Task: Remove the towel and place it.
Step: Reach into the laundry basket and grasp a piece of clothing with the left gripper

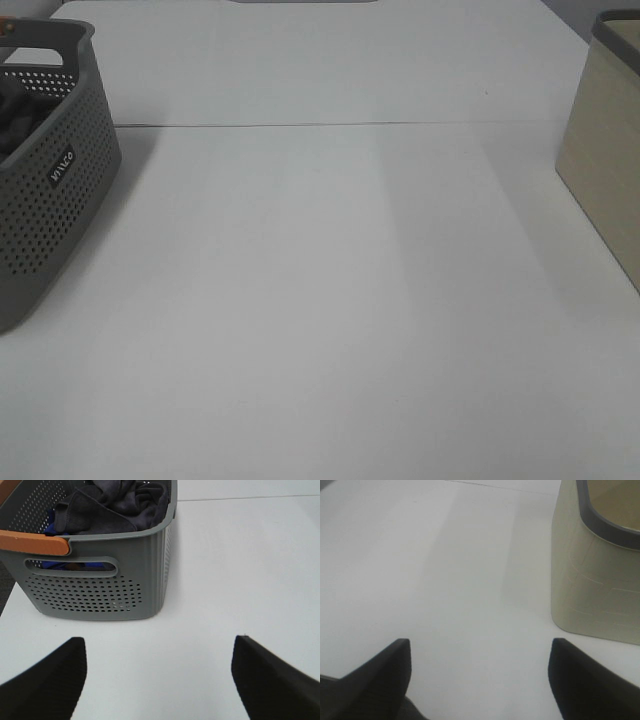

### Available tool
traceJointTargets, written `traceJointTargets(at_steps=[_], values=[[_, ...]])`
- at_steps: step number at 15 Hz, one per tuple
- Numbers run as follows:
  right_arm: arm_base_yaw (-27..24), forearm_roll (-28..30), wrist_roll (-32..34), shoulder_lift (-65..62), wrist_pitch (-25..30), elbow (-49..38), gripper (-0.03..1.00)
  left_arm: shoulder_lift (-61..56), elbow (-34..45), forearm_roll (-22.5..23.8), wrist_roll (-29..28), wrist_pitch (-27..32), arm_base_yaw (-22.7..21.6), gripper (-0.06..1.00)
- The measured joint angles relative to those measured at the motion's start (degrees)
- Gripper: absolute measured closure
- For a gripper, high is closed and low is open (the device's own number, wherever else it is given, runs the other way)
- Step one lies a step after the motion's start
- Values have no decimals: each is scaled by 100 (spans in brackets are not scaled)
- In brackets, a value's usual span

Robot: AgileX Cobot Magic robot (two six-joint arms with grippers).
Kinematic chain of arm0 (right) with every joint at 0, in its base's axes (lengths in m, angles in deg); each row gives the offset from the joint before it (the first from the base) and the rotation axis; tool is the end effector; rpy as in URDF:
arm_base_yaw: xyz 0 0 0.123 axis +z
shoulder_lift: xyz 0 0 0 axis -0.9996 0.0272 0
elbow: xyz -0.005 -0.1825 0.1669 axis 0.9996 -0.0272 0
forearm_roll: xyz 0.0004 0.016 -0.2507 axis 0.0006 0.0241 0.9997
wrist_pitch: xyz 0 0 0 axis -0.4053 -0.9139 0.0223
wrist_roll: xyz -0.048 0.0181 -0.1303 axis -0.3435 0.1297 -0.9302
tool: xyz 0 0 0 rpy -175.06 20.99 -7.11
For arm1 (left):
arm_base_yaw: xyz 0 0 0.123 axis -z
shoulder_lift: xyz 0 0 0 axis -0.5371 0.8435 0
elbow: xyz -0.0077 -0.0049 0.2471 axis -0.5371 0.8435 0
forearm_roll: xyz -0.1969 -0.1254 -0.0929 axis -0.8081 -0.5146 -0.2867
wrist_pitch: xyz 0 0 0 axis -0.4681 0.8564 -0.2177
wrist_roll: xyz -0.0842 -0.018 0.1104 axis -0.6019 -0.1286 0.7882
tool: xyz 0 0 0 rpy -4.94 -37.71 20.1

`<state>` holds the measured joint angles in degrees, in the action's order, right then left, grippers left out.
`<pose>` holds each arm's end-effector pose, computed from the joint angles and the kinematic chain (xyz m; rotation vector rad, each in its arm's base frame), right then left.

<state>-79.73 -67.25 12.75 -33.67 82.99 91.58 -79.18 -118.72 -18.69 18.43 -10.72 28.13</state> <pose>0.0749 0.0107 0.2546 -0.2150 2.0326 0.0498 0.0757 -0.0061 0.2604 -0.0003 2.0150 -0.0220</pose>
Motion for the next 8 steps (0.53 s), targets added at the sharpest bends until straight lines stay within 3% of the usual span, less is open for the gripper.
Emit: traceJointTargets(at_steps=[5,8], values=[[0,0,0,0,0,0,23,0,0,0,0,0,6,19],[0,120,0,0,0,0,23,0,0,0,0,0,258,19]])
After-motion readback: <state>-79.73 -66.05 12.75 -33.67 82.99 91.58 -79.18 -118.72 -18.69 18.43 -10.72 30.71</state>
